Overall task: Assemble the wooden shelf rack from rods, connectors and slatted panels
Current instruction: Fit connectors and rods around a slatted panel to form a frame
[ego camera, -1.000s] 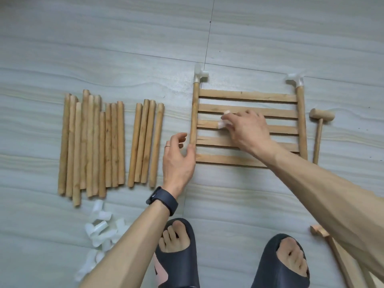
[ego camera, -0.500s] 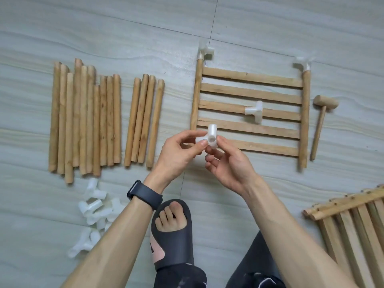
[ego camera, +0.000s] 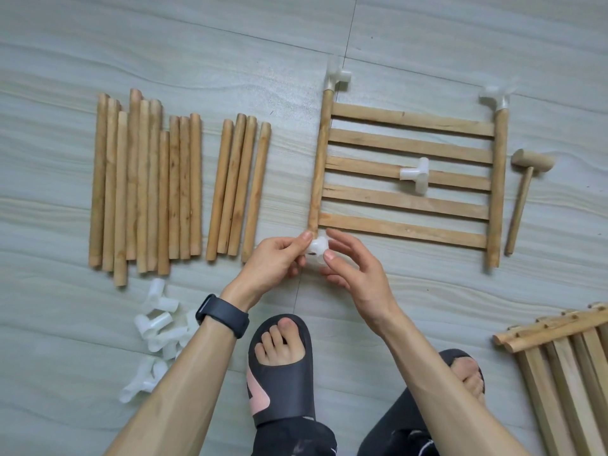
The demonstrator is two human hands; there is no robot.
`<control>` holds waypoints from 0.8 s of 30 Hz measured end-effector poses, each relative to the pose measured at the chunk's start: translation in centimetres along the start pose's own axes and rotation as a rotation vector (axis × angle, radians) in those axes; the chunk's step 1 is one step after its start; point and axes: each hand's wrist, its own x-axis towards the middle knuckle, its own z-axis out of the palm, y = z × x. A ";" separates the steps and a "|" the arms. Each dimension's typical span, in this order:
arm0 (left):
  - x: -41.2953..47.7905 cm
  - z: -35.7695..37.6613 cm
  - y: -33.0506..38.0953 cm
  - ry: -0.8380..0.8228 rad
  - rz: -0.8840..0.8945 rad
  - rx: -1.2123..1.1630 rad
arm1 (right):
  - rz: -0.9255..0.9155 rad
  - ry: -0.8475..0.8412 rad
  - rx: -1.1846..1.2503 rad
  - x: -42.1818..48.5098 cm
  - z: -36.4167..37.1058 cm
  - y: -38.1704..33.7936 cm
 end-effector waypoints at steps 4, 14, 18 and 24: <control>0.7 -0.1 0.5 0.058 -0.068 0.140 | -0.003 -0.045 -0.157 0.3 -0.1 0.2; 1.3 0.1 0.0 0.078 -0.015 0.318 | 0.050 -0.049 -0.271 0.1 0.2 1.6; 0.9 0.3 -0.8 0.195 0.058 0.161 | 0.195 0.066 -0.003 0.3 0.4 2.0; 0.0 -0.5 -1.8 0.037 0.056 0.088 | 0.311 0.075 0.564 0.0 0.9 1.9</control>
